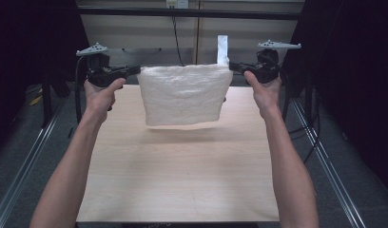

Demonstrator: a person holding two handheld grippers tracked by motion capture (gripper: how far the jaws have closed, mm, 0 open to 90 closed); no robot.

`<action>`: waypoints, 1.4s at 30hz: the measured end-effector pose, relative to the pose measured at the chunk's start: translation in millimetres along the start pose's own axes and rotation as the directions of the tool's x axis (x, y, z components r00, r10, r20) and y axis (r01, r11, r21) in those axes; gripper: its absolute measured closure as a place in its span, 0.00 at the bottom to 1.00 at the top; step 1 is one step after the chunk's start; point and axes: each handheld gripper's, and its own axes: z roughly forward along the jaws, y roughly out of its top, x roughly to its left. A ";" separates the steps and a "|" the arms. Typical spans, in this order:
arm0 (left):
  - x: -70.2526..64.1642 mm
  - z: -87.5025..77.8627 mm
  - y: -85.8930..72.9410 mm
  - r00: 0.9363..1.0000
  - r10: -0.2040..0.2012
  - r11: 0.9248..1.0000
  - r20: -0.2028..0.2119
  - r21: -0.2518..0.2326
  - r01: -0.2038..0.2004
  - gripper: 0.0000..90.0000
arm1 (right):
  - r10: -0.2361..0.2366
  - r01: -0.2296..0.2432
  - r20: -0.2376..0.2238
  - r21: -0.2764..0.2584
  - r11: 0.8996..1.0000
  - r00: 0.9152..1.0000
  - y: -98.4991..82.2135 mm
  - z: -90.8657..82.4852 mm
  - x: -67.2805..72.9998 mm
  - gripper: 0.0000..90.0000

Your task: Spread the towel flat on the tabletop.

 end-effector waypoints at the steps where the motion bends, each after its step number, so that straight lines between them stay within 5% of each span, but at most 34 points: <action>1: -1.9 -0.4 -4.0 1.000 0.003 1.000 0.002 0.004 -0.003 0.97 | -0.002 0.002 0.002 0.006 1.000 1.000 -3.9 -0.8 -0.2 0.98; 9: -19.6 0.6 -65.4 0.999 0.019 0.995 0.042 0.097 -0.023 0.97 | 0.004 0.000 -0.054 0.067 0.998 0.999 -67.7 -14.0 6.2 0.98; 19: -42.0 -29.7 -118.7 0.994 -0.006 0.996 0.111 0.093 -0.005 0.97 | 0.034 -0.021 -0.115 0.117 0.993 0.993 -141.8 -45.5 23.9 0.98; 27: -61.5 -47.2 -160.2 0.989 0.004 0.991 0.147 0.131 -0.024 0.98 | 0.048 -0.025 -0.144 0.158 0.987 0.988 -177.8 -64.9 40.2 0.98; 29: -66.0 -51.3 -171.2 0.988 0.010 0.987 0.156 0.156 -0.035 0.98 | 0.039 -0.009 -0.150 0.192 0.981 0.988 -188.0 -67.9 44.8 0.98; 33: -65.6 -53.7 -192.1 0.985 -0.043 0.982 0.169 0.189 0.011 1.00 | 0.035 0.004 -0.154 0.244 0.970 0.987 -207.3 -73.4 53.0 0.98; 36: -66.0 -46.9 -206.3 0.986 -0.048 0.971 0.162 0.238 0.008 1.00 | 0.046 0.000 -0.165 0.271 0.962 0.985 -221.3 -75.0 58.2 0.98; 42: -74.4 -32.5 -215.5 0.982 -0.040 0.958 0.186 0.285 -0.015 0.99 | 0.069 -0.006 -0.170 0.342 0.939 0.983 -250.8 -75.9 63.6 0.98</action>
